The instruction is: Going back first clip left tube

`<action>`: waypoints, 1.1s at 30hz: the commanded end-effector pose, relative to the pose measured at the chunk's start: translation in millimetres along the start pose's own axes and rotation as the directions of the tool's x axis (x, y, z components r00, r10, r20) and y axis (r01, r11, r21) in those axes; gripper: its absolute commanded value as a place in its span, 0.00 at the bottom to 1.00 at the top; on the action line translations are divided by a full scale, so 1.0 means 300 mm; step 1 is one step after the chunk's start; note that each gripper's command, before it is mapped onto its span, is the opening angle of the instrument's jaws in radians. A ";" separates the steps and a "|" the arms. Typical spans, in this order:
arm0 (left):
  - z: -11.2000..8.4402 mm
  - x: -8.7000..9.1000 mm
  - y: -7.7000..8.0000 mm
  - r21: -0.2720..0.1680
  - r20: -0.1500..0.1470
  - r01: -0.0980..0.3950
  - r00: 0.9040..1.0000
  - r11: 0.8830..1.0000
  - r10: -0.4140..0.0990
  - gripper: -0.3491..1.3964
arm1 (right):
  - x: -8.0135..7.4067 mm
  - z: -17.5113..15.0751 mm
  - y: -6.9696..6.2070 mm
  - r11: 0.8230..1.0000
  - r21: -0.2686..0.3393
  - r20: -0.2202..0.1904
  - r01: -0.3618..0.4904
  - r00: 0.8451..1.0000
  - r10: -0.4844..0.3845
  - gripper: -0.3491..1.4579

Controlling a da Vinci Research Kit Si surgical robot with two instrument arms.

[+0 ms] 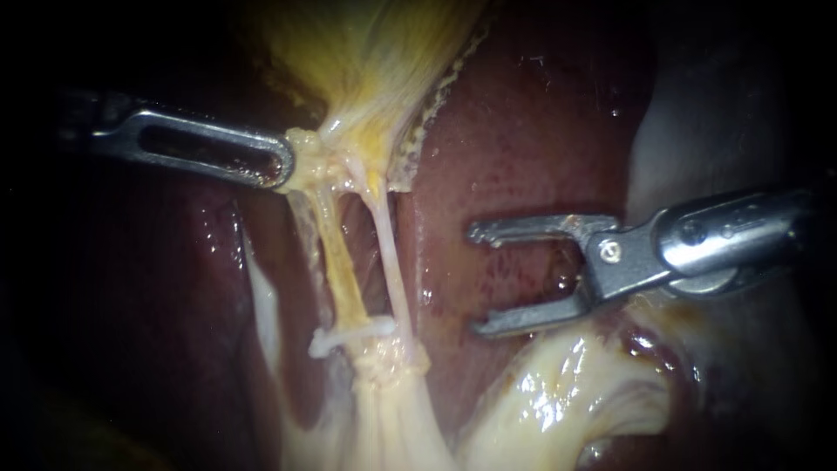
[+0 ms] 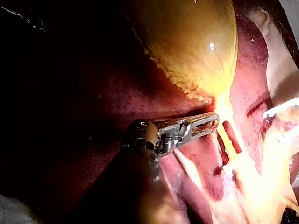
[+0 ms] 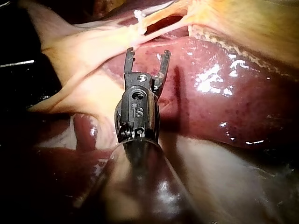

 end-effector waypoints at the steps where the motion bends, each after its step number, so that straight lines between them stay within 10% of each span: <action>1: 0.0001 0.0000 0.0000 0.000 0.000 0.000 1.000 1.000 0.000 0.00 | -0.0001 -0.001 0.0005 1.000 -0.010 0.012 -0.008 1.000 0.008 0.47; 33: 0.0153 0.0046 0.0081 -0.008 0.000 -0.007 1.000 1.000 0.007 0.00 | 0.0016 -0.005 -0.0008 0.999 -0.042 0.019 -0.007 1.000 0.007 0.47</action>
